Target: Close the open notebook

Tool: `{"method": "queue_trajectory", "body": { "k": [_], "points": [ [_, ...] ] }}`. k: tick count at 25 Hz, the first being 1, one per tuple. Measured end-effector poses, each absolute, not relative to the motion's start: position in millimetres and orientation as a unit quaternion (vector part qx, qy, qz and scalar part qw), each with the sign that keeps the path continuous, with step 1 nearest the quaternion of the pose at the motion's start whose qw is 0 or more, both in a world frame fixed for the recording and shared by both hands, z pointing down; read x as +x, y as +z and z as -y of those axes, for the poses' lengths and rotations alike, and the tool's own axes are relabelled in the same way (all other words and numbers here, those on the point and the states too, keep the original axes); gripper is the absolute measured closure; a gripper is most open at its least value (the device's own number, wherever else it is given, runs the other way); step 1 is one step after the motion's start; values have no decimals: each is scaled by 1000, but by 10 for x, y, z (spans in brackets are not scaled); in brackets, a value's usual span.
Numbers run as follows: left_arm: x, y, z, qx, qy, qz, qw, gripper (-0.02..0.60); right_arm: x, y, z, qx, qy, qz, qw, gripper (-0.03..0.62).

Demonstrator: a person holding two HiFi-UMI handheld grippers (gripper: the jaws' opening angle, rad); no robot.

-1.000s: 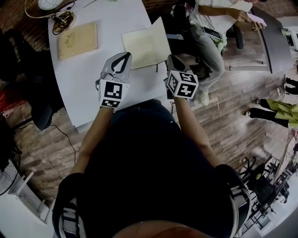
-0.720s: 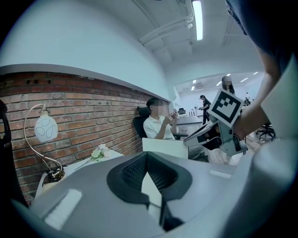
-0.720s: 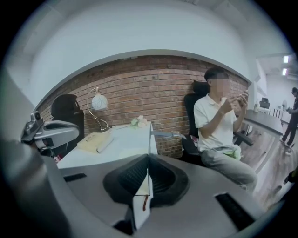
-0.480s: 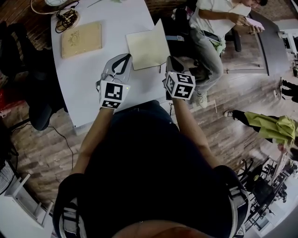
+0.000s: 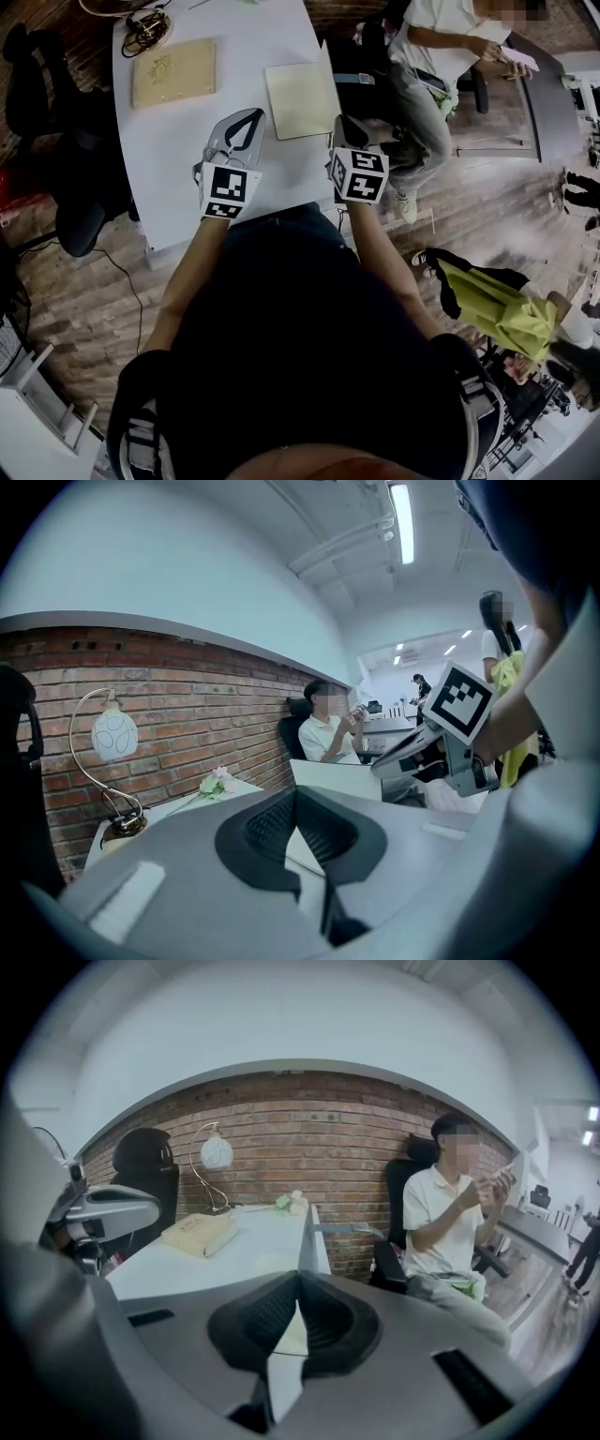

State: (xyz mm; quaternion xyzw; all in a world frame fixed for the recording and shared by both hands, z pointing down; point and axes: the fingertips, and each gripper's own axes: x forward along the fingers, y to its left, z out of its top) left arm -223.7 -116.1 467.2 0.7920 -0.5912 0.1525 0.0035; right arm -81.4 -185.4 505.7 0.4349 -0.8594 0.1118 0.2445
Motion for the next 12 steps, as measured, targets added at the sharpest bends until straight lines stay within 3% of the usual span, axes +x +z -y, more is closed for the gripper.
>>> {"method": "queue_trajectory", "body": {
  "k": [12],
  "points": [
    [-2375, 4660, 1078, 782, 149, 605, 4, 575, -974, 5101, 1780, 421, 93, 864, 261, 574]
  ]
}}
